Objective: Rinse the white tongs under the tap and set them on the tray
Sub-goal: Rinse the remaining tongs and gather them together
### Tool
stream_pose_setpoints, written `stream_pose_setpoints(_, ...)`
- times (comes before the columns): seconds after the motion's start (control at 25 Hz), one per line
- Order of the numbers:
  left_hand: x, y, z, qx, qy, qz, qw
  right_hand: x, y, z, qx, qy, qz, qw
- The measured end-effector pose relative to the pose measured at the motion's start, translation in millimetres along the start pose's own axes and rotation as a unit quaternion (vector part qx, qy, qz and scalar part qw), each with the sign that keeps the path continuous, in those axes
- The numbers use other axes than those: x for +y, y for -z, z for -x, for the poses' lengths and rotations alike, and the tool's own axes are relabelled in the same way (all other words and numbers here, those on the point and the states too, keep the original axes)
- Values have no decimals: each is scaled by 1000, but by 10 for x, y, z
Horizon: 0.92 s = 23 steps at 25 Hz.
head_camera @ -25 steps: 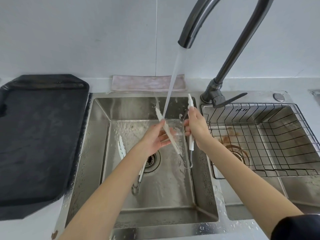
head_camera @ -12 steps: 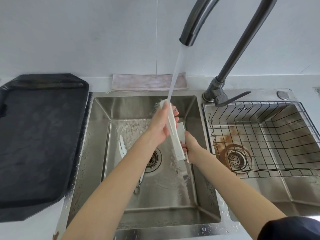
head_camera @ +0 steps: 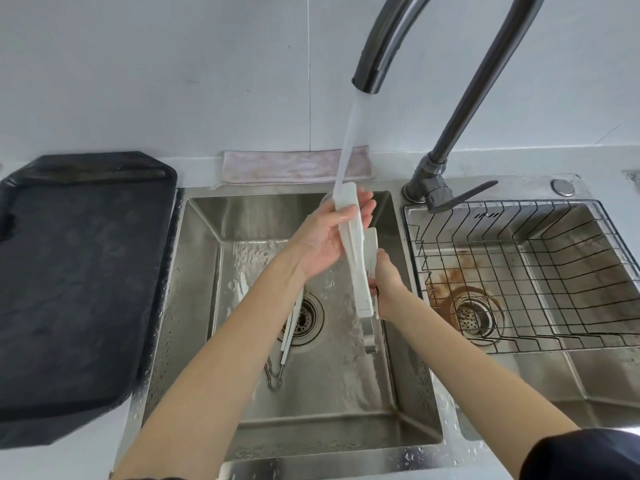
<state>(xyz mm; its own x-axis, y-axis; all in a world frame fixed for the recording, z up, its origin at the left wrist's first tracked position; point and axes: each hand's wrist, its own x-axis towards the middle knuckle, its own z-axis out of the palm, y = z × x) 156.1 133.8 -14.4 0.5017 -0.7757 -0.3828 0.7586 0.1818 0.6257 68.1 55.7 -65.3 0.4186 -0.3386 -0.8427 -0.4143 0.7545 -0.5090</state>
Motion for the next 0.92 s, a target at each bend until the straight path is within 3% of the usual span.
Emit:
stream_pose_setpoints(0.2, 3, -31, -31, 84, -4, -31, 996, -44, -7, -42, -21, 22, -50, 998)
stream_pose_setpoints(0.32, -24, -19, -53, 158, 5, -144, 977, -50, -23, -61, -31, 30, -74, 996)
stream_pose_setpoints(0.44, 24, 48, -56, 179, 18, -207, 962, -53, -23, -49, -18, 67, -69, 995)
stream_pose_setpoints(0.64, 55, 129, -53, 173, -3, -171, 970, -279, 2, 231, 22, 218, -62, 974)
stream_pose_setpoints(0.8, -21, 152, -49, 159, 17, -222, 962, -436, -16, 458, 32, 375, 46, 925)
stream_pose_setpoints(0.92, -27, 145, 5, 127, 13, -221, 967, -411, -69, 493, 20, 439, 101, 892)
